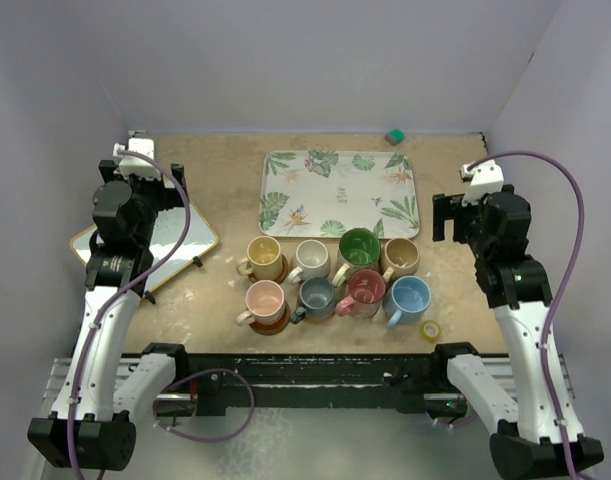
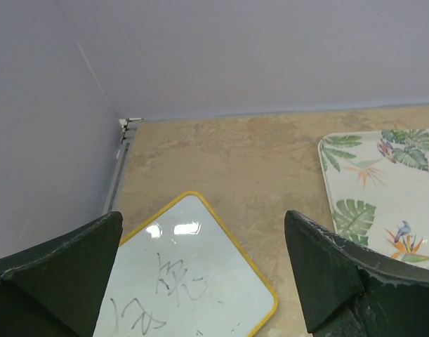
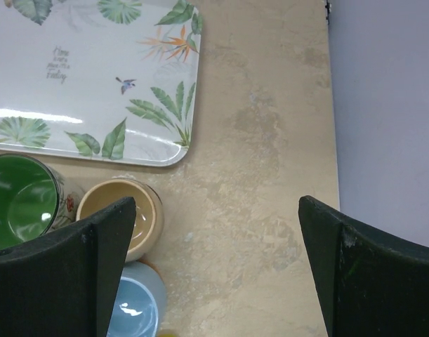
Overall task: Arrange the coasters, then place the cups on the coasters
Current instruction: Reset both arms
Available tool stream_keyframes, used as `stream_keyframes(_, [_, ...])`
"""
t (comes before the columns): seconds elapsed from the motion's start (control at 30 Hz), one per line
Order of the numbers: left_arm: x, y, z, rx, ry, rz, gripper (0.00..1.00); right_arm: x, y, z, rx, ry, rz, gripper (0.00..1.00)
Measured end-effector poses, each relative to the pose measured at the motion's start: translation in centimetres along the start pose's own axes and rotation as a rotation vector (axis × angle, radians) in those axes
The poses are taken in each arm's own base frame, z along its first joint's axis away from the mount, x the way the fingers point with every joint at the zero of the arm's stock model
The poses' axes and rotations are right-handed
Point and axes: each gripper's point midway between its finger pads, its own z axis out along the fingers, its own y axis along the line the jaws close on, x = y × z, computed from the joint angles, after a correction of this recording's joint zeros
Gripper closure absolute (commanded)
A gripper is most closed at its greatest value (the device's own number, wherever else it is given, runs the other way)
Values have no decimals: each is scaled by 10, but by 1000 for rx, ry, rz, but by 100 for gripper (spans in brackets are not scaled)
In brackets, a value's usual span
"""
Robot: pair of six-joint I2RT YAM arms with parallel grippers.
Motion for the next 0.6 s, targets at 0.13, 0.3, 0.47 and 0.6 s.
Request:
stream_keyframes(0.13, [7,1,-3,-1,34,5,7,-3,-1,-18,0,-67,10,0])
stream_keyframes(0.3, [5,3,-16,-8,3,1,6,-2,1,-29,-12,-123,18,0])
stream_keyframes(0.47, [11,0,-23,7,-16,-1,7,9,3,-23,-13,-108,1,0])
stream_keyframes(0.6, [22,-2,-22,13,0,1,7,19,3,-21,-7,-101,-13,0])
